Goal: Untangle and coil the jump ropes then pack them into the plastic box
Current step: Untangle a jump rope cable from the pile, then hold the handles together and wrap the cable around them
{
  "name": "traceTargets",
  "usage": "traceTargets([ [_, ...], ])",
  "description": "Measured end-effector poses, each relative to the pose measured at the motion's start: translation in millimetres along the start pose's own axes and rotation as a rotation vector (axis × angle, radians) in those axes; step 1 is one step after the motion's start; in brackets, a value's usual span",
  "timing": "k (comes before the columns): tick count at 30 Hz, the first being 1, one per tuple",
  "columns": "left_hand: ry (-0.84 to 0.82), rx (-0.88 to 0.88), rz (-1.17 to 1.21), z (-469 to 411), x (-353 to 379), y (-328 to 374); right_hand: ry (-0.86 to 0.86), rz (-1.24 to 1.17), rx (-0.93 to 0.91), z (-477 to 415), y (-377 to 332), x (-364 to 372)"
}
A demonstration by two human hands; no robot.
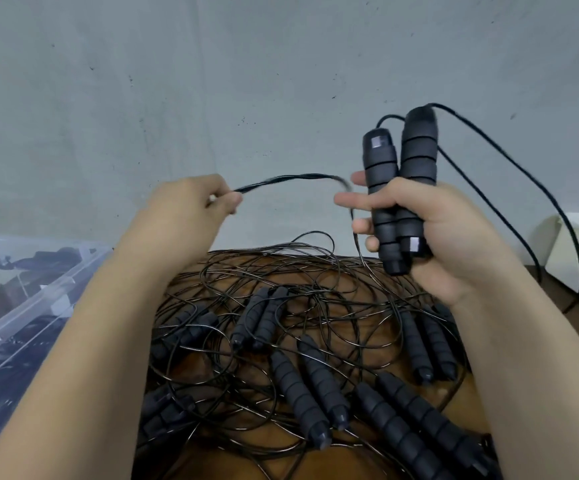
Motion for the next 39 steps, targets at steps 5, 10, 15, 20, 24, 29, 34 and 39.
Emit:
traceTargets([
  [5,0.013,-0.086,0.045,-4.9,2.2,-20.1,-0.079,0.026,0.054,1.3,6.9,15.3],
  [10,-0.021,0.027,0.124,-2.5,10.1,6.2,-0.142,0.053,0.093,5.0,11.0,26.8],
  [15,-0.016,0.206,0.373,6.0,5.5,38.6,-0.262,0.096,0.137,11.8,16.7,47.8],
  [20,0.053,0.453,0.749,24.1,-19.6,69.1,-0.513,0.183,0.206,25.5,28.4,76.5],
  [24,-0.029,0.605,0.671,38.8,-9.9,95.0,-0.687,0.274,0.264,39.1,40.6,95.0],
  [29,-0.051,0.604,0.561,43.9,2.1,100.7,-0.810,0.264,0.309,51.9,39.1,100.7],
  [34,0.029,0.536,0.555,38.6,-6.3,88.4,-0.894,0.068,0.328,61.3,24.3,102.2],
  [39,0.012,0.268,0.845,26.2,2.1,71.8,-0.857,-0.024,0.272,57.5,15.0,98.4],
])
Point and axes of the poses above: each hand's wrist, its own z-axis away from the middle knuckle, its own x-axis out of the palm, y = z × x, the point moved 10 cm from there along -z, towards the middle knuckle, and after that the axes turned 4 degrees about -y, right-handed, at the moved point
